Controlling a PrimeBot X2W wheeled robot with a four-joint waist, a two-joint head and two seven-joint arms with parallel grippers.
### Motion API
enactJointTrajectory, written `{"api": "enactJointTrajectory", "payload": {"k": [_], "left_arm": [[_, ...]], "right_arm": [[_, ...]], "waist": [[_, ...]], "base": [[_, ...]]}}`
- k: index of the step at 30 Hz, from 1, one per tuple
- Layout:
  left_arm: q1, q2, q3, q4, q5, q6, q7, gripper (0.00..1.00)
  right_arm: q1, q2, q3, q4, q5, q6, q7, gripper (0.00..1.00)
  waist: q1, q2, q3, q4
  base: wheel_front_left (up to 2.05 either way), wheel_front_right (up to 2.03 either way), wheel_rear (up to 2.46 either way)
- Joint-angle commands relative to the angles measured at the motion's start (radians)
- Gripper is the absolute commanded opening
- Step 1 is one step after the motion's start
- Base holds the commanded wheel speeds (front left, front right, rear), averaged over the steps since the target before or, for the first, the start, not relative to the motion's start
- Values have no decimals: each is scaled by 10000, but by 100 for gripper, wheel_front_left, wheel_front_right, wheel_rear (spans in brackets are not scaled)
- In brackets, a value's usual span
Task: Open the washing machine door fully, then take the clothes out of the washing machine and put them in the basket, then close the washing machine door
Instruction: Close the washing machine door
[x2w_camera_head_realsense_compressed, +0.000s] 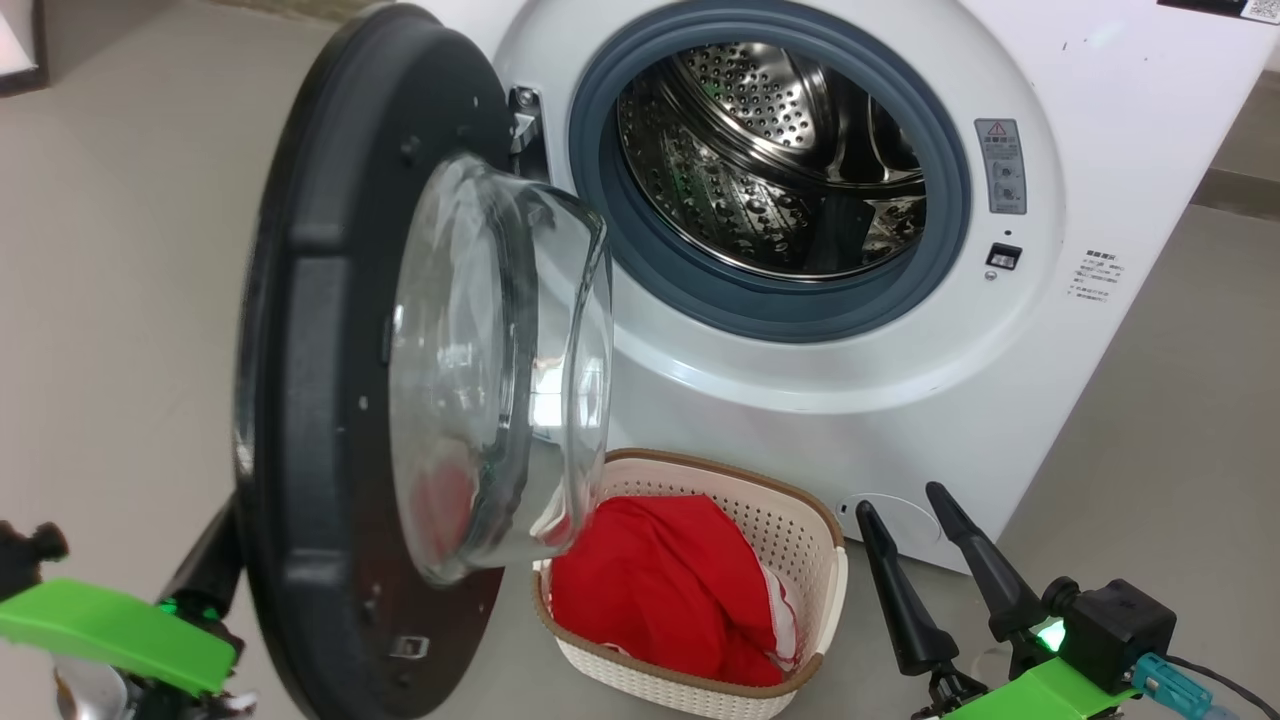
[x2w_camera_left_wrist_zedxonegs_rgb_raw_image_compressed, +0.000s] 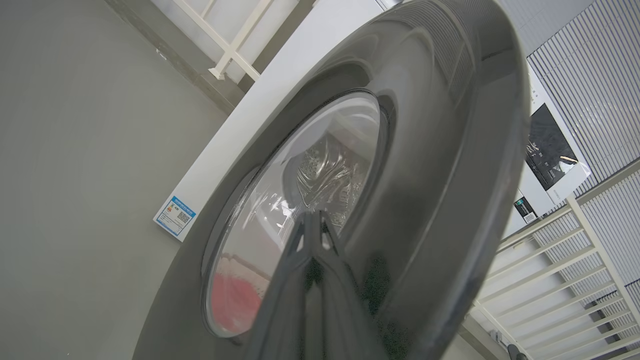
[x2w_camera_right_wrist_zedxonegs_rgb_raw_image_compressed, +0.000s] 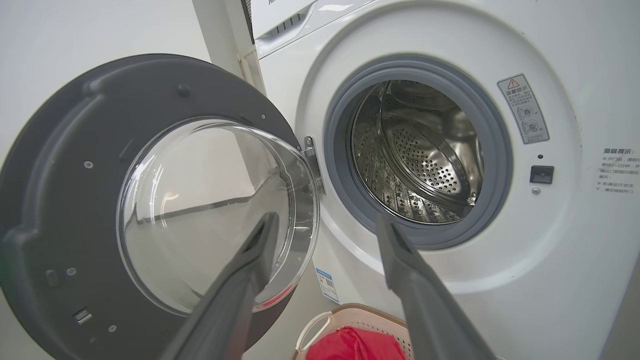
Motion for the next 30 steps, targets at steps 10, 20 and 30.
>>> {"api": "enactJointTrajectory", "payload": {"k": [10, 20, 30], "left_arm": [[580, -169, -508, -2378, 503, -2, 49, 0], [487, -632, -1429, -2498, 794, -179, -7, 0], [110, -998, -2031, -2206, 1028, -373, -199, 0]], "right_arm": [[-196, -20, 127, -355, -84, 90, 20, 100], [-274, -20, 96, -388, -127, 90, 66, 100], [-288, -20, 46, -477, -190, 90, 152, 100]], "waist": [[0, 0, 82, -99], [0, 0, 138, -398], [0, 0, 169, -842]], "base": [[0, 0, 0], [0, 0, 0], [0, 0, 0]]}}
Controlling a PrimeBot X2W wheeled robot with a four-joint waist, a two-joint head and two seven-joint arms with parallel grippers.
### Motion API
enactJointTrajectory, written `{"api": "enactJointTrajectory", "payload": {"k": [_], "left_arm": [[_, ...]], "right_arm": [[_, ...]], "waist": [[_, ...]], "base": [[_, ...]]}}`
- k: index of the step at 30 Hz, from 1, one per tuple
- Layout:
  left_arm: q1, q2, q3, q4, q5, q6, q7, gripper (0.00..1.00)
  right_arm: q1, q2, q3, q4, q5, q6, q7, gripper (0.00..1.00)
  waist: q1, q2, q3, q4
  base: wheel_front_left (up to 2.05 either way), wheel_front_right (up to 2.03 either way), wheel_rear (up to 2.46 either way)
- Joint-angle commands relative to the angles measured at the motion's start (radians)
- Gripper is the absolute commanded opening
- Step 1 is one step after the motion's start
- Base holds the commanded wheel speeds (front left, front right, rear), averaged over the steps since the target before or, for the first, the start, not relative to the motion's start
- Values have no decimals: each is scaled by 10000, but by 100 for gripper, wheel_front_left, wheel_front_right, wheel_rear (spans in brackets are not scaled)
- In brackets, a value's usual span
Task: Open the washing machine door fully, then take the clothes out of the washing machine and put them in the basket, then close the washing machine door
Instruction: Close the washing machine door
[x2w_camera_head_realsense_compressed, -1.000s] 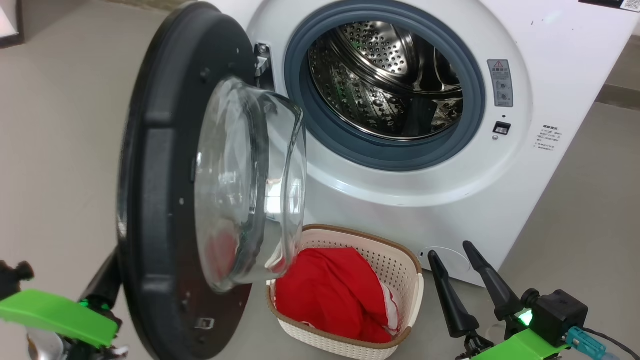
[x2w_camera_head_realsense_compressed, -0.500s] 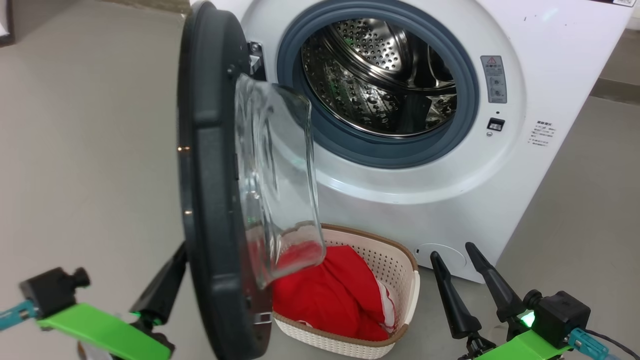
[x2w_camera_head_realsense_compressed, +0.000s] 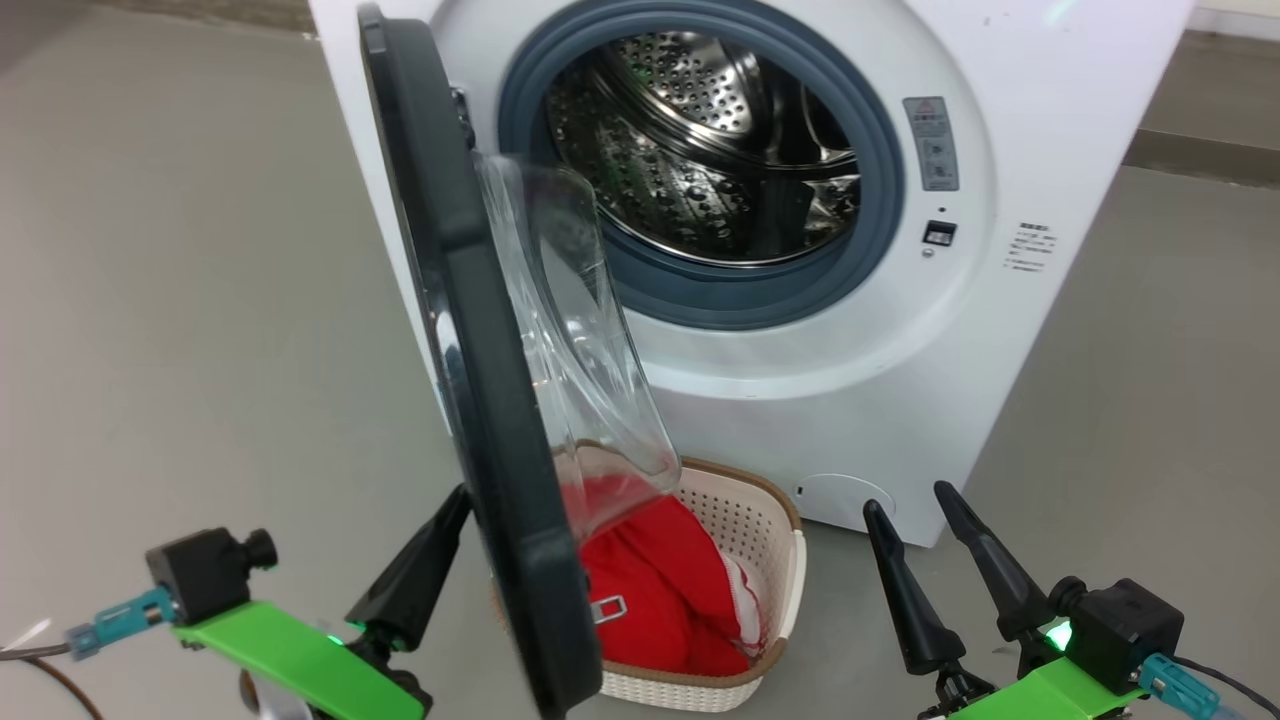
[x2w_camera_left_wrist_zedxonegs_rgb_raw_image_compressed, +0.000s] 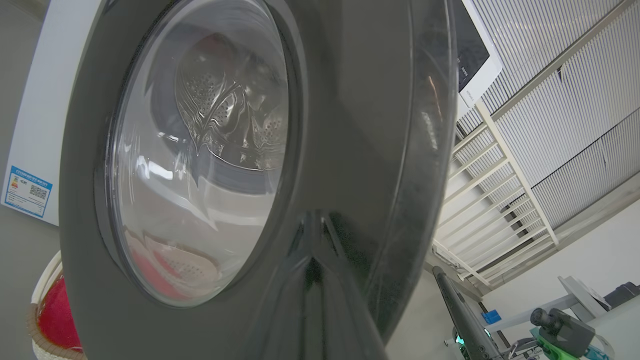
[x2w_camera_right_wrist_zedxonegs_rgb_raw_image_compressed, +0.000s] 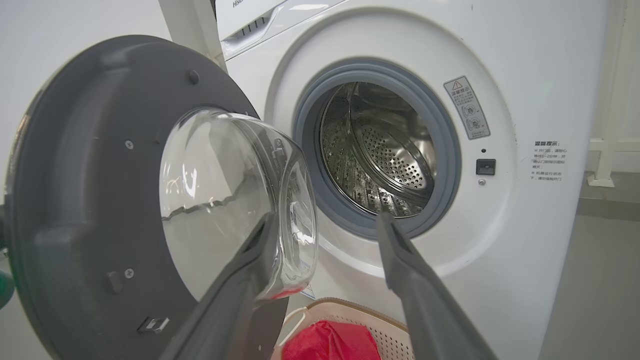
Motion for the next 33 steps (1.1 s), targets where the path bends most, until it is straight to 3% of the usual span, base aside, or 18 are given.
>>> {"api": "enactJointTrajectory", "payload": {"k": [1, 19, 33], "left_arm": [[-593, -47, 166, -232, 84, -249, -45, 0], [-1291, -488, -540, 807, 474, -513, -837, 0], [-2371, -798, -709, 2241, 808, -607, -2280, 0]], "right_arm": [[-355, -22, 192, -317, -84, 90, 38, 100], [-95, -22, 6, -739, -323, 90, 386, 100], [-24, -22, -98, -1095, -540, 90, 750, 100]], "waist": [[0, -1, -4, -146], [0, -1, 0, -1858], [0, -1, 289, -3107]], "base": [[0, 0, 0], [0, 0, 0], [0, 0, 0]]}}
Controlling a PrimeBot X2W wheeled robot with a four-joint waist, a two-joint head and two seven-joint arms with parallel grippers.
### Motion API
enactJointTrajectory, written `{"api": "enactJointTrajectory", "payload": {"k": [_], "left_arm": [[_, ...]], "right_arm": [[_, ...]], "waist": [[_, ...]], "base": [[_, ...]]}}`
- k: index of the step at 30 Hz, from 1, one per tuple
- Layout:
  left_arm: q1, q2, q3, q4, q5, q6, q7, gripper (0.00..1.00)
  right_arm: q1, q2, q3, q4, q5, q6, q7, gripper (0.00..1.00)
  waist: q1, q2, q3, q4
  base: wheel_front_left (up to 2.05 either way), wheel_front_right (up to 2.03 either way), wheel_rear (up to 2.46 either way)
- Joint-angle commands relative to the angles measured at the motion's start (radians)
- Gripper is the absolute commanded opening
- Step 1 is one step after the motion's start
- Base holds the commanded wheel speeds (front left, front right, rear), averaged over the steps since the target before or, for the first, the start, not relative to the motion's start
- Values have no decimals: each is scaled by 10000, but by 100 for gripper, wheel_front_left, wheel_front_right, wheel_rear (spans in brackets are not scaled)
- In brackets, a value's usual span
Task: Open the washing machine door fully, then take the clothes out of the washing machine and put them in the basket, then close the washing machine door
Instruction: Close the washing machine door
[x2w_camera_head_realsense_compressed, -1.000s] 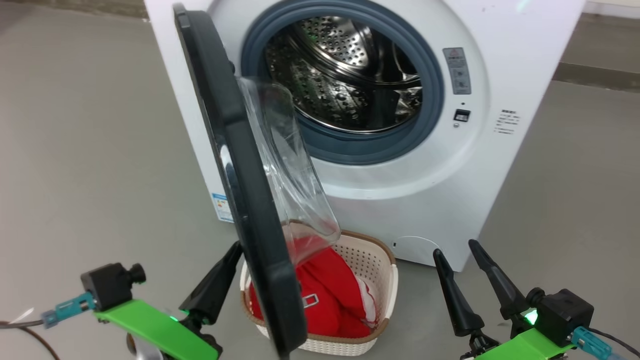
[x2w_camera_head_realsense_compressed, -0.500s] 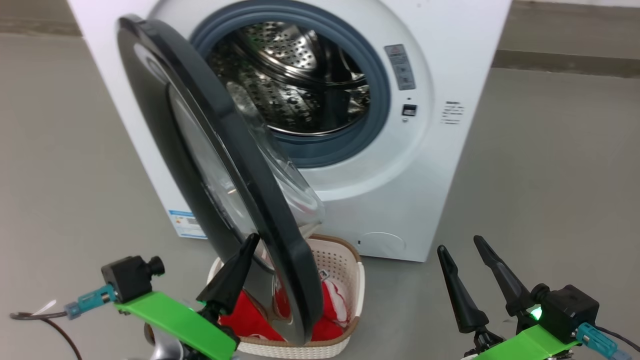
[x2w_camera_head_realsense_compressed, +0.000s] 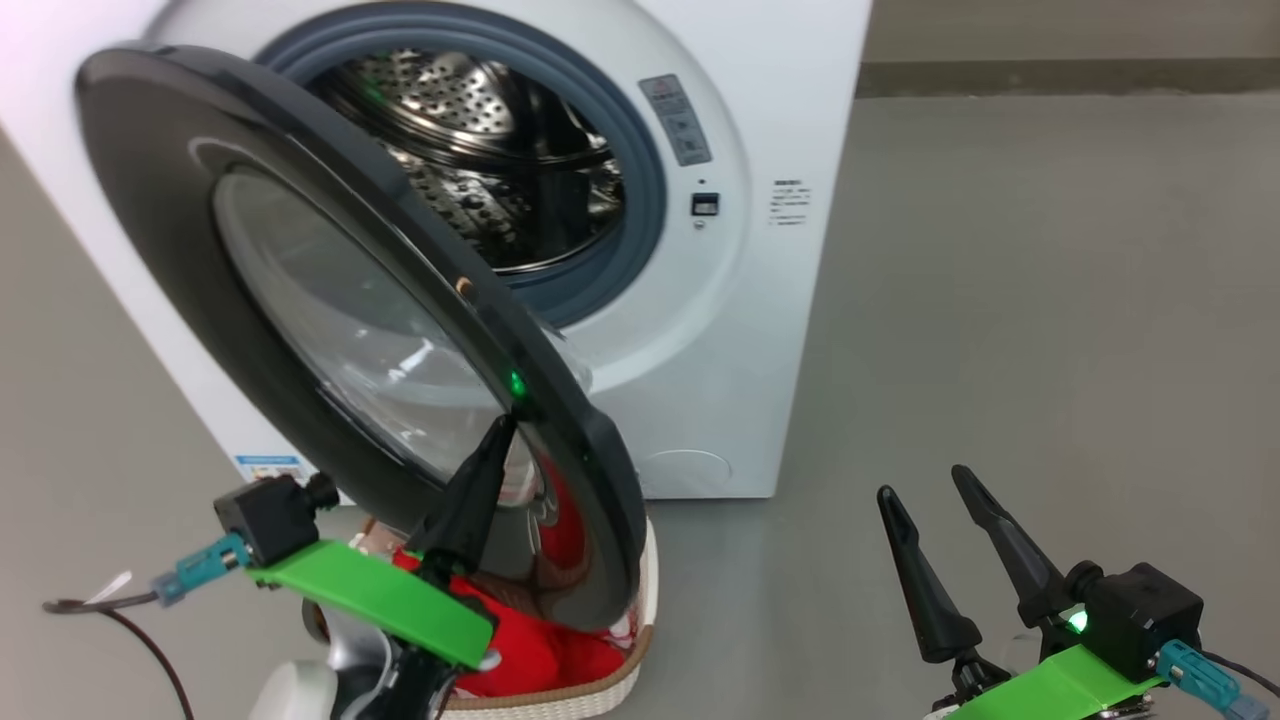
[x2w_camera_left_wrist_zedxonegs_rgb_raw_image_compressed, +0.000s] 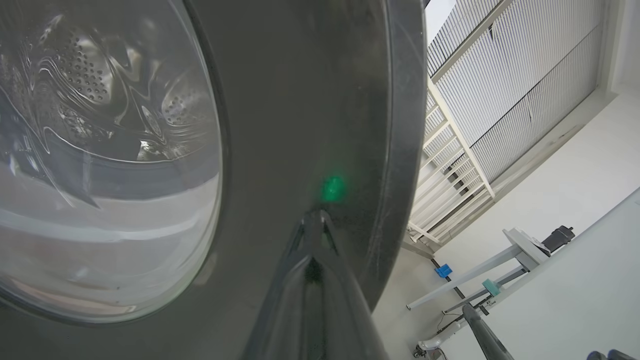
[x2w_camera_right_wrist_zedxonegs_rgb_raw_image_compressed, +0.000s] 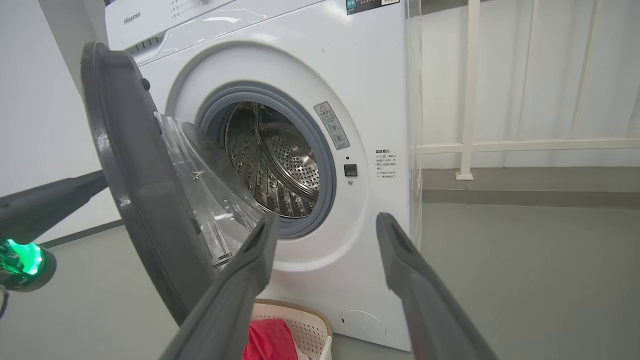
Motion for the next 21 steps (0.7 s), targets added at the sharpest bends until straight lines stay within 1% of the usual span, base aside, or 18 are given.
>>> {"api": "enactJointTrajectory", "payload": {"k": [1, 12, 21], "left_arm": [[-673, 11, 248, -90, 117, -126, -204, 0], [-1690, -90, 145, 1368, 304, -156, -1355, 0], [-2627, -106, 115, 2353, 341, -176, -1934, 0]], "right_arm": [[-90, -22, 190, -343, -144, 90, 50, 100], [-209, -22, 193, -490, -208, 90, 144, 100], [-337, -22, 177, -529, -240, 90, 146, 100]], "waist": [[0, 0, 144, -259], [0, 0, 409, -787], [0, 0, 704, -1404]], "base": [[0, 0, 0], [0, 0, 0], [0, 0, 0]]}}
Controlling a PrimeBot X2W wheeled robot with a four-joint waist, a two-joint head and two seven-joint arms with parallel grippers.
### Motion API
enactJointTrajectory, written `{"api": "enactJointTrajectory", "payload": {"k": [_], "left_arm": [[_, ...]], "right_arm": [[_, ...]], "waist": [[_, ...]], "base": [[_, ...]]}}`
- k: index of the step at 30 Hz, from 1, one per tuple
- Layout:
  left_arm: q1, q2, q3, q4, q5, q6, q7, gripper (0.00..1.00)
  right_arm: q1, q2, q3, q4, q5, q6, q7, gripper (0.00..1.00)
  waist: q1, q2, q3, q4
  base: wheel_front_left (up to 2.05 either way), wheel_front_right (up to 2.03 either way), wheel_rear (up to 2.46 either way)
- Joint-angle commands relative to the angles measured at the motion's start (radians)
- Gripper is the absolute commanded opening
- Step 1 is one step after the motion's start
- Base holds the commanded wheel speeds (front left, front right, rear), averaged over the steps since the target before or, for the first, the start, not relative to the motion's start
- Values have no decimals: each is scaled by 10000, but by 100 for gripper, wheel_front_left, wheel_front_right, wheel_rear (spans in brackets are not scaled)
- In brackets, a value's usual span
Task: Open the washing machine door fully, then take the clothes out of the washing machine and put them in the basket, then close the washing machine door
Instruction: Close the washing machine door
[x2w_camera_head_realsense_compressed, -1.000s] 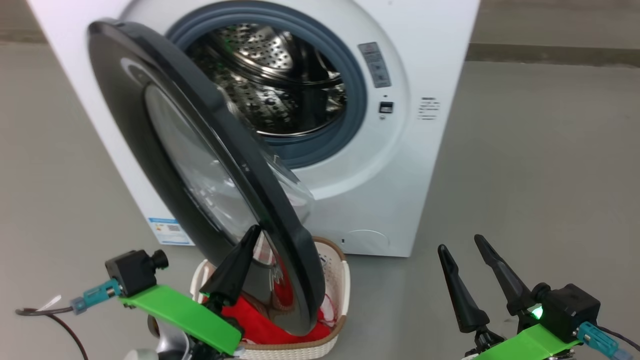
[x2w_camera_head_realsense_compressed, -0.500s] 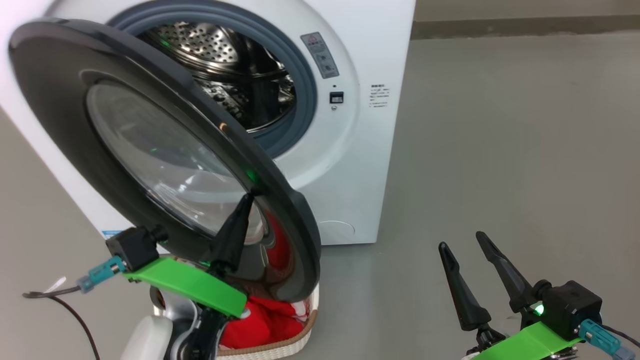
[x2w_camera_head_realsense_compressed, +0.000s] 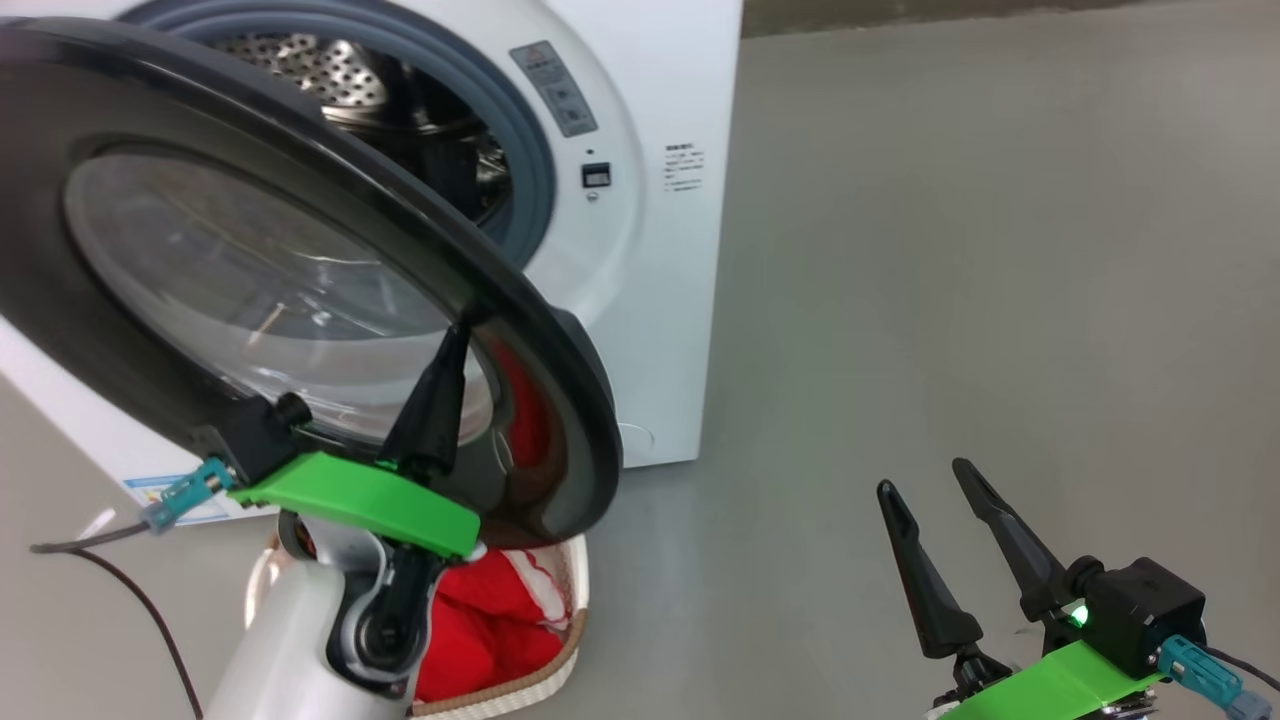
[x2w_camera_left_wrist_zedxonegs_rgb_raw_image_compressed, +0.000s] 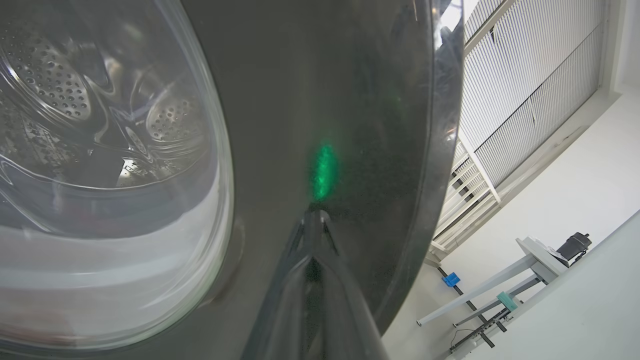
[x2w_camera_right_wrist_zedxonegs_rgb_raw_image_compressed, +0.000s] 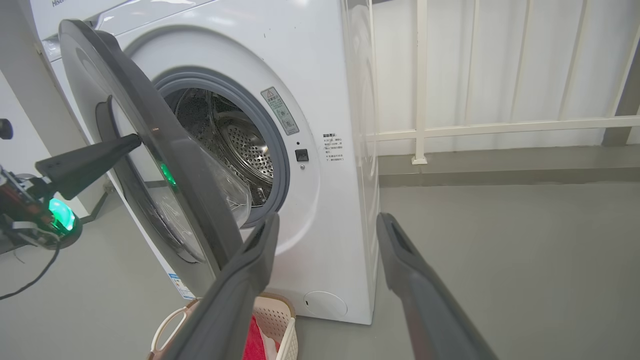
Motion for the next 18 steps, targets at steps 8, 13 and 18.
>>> {"api": "enactJointTrajectory", "payload": {"k": [8, 13, 18], "left_arm": [[-1321, 208, 279, 513, 102, -111, -434, 0], [-1767, 319, 361, 1057, 99, -114, -710, 0], [-2207, 413, 427, 1648, 109, -116, -1009, 0]], "right_arm": [[-453, -24, 195, -304, -38, 90, -76, 100], [-501, -24, 166, -293, -34, 90, -127, 100], [-576, -24, 191, -276, -12, 90, -179, 100]], "waist": [[0, -1, 359, -721], [0, -1, 483, -923], [0, -1, 610, -1062]], "base": [[0, 0, 0], [0, 0, 0], [0, 0, 0]]}}
